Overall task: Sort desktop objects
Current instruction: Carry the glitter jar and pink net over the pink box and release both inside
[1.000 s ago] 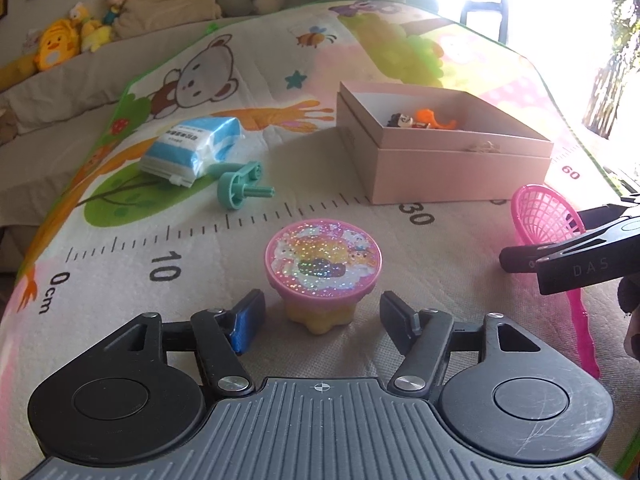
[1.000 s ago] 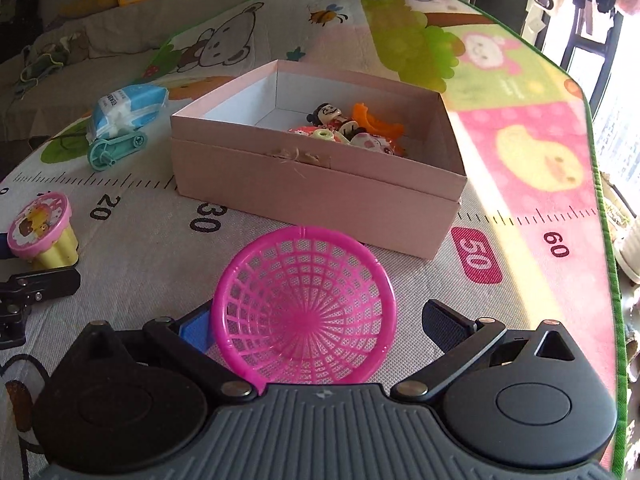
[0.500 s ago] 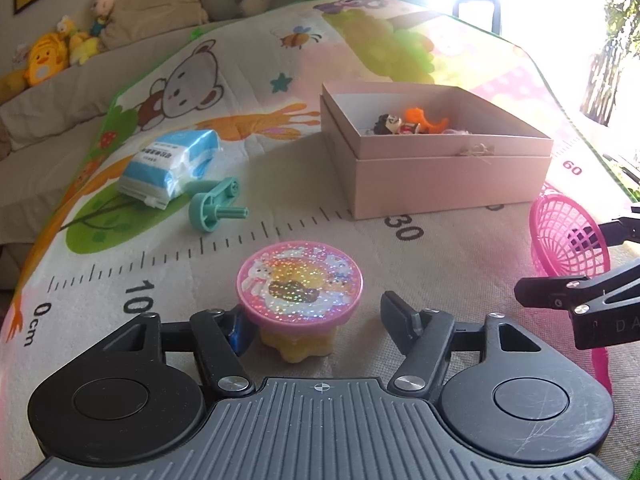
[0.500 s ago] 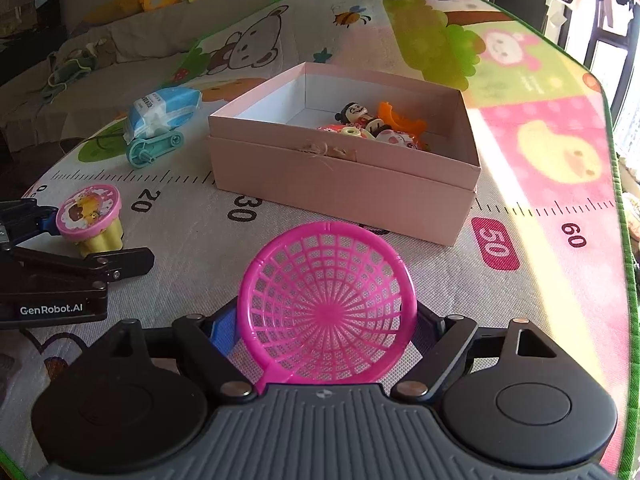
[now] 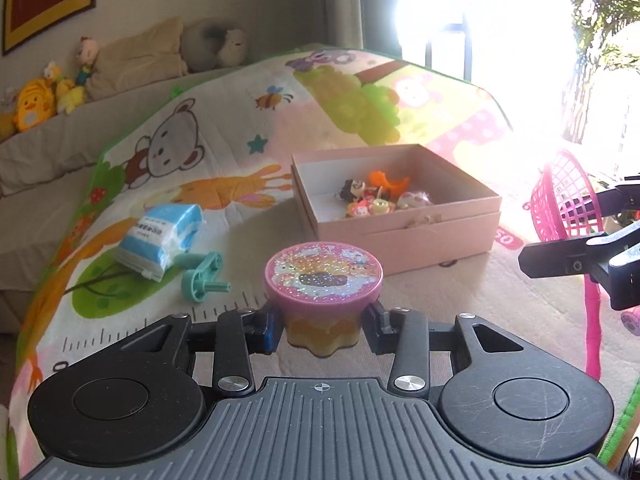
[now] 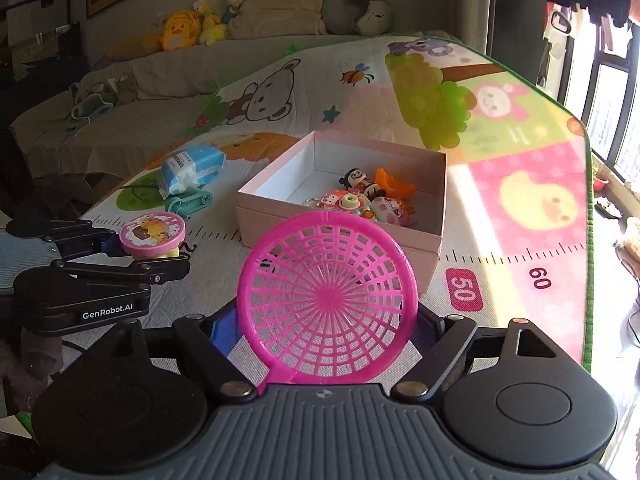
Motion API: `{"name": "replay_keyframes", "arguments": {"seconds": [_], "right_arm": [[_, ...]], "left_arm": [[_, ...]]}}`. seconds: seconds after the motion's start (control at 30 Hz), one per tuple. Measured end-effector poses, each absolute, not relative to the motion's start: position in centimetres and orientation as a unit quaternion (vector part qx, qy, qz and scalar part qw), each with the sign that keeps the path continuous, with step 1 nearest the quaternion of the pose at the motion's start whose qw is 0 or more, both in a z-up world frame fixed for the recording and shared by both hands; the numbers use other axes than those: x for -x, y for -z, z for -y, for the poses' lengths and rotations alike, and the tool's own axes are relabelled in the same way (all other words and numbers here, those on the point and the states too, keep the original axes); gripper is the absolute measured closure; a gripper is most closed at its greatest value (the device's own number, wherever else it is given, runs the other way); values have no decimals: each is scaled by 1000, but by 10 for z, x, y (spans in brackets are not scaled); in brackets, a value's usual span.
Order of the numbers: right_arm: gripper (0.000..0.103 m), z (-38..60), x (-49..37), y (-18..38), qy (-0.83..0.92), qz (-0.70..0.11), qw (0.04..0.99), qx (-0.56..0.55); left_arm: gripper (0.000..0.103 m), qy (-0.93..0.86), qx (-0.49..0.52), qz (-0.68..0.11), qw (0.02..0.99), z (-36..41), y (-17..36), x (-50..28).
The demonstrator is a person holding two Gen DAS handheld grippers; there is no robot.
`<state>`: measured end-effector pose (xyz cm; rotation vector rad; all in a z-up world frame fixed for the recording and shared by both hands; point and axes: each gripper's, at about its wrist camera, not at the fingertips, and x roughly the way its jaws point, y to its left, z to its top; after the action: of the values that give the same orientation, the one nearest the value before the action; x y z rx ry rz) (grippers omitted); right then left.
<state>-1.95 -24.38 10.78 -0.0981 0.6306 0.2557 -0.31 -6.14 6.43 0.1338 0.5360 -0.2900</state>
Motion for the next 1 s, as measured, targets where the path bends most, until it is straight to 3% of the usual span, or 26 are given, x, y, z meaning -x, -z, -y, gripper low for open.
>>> {"name": "replay_keyframes", "arguments": {"seconds": [0.33,0.5,0.63,0.7,1.0], "right_arm": [[21,271,-15,-193,-92,-196,975,46],[21,288,-50,-209,-58,-186,980,30],[21,296,-82,-211,-44,-210,977,16],[21,298,-93,-207,-47,-223,974,13],[21,266,-170,-152,-68,-297,952,13]], "left_arm": [[59,159,-74,-219,960,82,-111,-41],[58,179,-57,-223,957,104,-122,-98],[42,181,-19,-229,956,99,-125,-129],[29,172,-14,-228,958,85,-121,-126],[12,148,-43,-280,948,49,-60,-74]]}}
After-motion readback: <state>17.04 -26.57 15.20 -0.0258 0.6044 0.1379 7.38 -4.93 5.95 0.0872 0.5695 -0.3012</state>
